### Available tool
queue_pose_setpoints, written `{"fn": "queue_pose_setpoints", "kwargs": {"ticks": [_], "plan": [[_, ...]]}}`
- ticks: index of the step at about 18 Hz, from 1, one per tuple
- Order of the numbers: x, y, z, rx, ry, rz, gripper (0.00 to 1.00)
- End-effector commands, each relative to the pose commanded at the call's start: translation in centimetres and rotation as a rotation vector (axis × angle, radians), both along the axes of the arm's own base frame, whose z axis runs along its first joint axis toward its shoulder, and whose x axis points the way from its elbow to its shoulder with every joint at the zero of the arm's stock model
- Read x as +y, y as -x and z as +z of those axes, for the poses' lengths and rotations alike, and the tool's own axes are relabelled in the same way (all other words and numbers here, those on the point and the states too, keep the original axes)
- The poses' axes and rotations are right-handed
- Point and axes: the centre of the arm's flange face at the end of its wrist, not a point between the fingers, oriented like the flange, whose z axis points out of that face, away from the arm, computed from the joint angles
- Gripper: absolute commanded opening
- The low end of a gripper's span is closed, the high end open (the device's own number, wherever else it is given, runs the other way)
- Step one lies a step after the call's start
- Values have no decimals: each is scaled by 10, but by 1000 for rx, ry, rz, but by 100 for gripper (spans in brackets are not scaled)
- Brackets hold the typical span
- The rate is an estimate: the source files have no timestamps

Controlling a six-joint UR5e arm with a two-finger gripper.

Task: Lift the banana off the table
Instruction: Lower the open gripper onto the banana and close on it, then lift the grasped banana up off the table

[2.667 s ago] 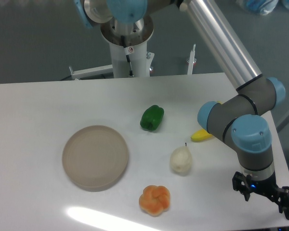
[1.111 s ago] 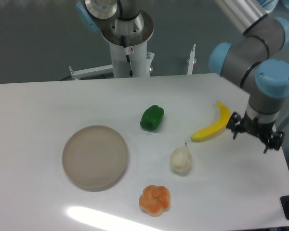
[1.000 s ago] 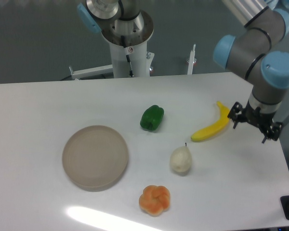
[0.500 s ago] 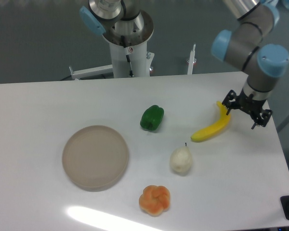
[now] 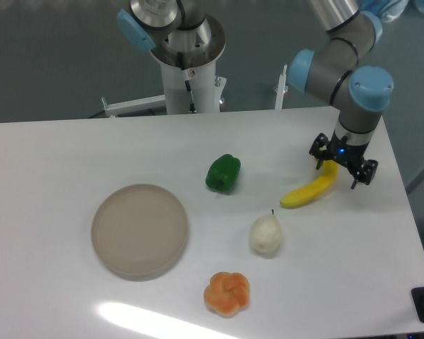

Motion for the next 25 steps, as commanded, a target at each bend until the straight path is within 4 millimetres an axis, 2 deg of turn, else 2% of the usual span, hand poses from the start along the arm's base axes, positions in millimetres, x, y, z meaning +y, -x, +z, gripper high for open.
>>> {"fn": "queue_pose_setpoints", "kwargs": {"ticks": [7,10,13,16,18,19,25], "plan": [[-3,-11,-15,-17,10,-18,100],[-3,-8,-17,-12,8,-17,100],[-2,-6,-20,-12,8,-17,82],[-2,-5,-18,-10,6,-18,54],[-1,-5,-17,-8,6,-18,43],[-1,-4,-17,-7,5,-17,40],[1,2,-11,3,-1,-6,33]]}}
